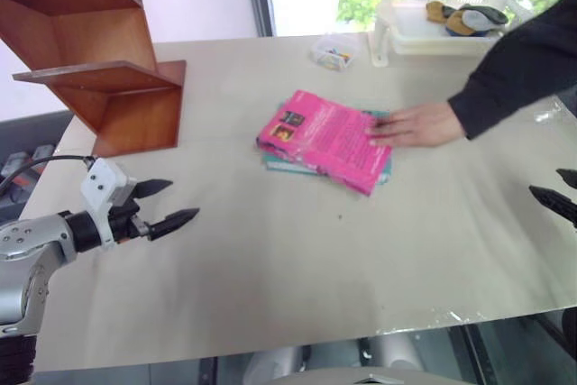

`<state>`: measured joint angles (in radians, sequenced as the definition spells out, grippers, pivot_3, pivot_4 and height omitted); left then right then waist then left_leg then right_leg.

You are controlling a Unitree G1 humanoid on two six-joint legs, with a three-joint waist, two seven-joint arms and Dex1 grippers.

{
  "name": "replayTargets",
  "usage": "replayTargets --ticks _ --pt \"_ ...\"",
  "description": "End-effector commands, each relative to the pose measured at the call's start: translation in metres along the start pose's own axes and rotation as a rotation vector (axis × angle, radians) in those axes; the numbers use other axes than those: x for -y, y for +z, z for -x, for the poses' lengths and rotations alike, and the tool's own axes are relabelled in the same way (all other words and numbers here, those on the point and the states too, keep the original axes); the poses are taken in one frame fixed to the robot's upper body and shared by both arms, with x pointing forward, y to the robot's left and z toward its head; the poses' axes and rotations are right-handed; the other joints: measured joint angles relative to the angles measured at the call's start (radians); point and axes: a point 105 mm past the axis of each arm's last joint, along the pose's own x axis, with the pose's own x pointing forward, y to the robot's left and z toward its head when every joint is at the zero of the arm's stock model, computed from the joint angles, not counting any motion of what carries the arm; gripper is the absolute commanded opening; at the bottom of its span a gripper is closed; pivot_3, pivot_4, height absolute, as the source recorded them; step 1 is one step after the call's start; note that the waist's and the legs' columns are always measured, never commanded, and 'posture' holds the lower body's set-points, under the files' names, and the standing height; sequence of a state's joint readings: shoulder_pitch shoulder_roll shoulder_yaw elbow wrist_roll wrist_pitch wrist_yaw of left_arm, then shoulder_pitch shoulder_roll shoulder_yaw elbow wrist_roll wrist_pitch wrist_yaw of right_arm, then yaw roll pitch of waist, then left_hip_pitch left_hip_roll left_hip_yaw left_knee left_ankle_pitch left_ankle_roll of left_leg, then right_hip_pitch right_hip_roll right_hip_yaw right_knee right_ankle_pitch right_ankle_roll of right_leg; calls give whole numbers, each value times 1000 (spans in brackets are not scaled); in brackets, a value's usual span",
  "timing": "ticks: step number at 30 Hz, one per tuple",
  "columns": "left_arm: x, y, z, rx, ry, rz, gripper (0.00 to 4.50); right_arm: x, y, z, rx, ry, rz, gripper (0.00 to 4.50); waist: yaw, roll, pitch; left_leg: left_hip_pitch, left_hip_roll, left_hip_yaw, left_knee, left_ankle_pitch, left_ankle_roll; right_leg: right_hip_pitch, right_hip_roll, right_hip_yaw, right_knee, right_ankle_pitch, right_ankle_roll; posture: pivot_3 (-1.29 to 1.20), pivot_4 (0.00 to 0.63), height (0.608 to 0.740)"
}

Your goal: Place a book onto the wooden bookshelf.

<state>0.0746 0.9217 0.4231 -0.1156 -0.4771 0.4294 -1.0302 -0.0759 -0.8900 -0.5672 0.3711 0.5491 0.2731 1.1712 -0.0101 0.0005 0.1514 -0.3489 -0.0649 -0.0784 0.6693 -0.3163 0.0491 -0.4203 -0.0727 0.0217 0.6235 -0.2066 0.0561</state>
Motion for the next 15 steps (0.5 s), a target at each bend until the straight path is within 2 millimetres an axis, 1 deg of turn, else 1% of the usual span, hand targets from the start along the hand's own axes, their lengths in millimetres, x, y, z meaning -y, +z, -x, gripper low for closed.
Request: replayTargets --ticks 1,6,11,15 --pt "-2 12 9 29 22 -48 4464 0 11 1 33 10 41 4500 0 0 0 0 0 0 0 0 0 0 0 0 0 0 0 0 150 740" --pt "-2 16 11 44 31 -37 4464 0 11 3 23 15 40 4500 -1 0 0 0 0 0 0 0 0 0 0 0 0 0 0 0 150 740" --pt "-4 11 13 34 39 -36 4464 0 10 4 23 12 39 4500 -1 0 0 0 0 0 0 0 0 0 0 0 0 0 0 0 150 740" --pt "-1 15 11 43 23 -34 4464 1 11 6 18 10 42 4500 -1 0 0 0 0 0 0 0 0 0 0 0 0 0 0 0 150 740"
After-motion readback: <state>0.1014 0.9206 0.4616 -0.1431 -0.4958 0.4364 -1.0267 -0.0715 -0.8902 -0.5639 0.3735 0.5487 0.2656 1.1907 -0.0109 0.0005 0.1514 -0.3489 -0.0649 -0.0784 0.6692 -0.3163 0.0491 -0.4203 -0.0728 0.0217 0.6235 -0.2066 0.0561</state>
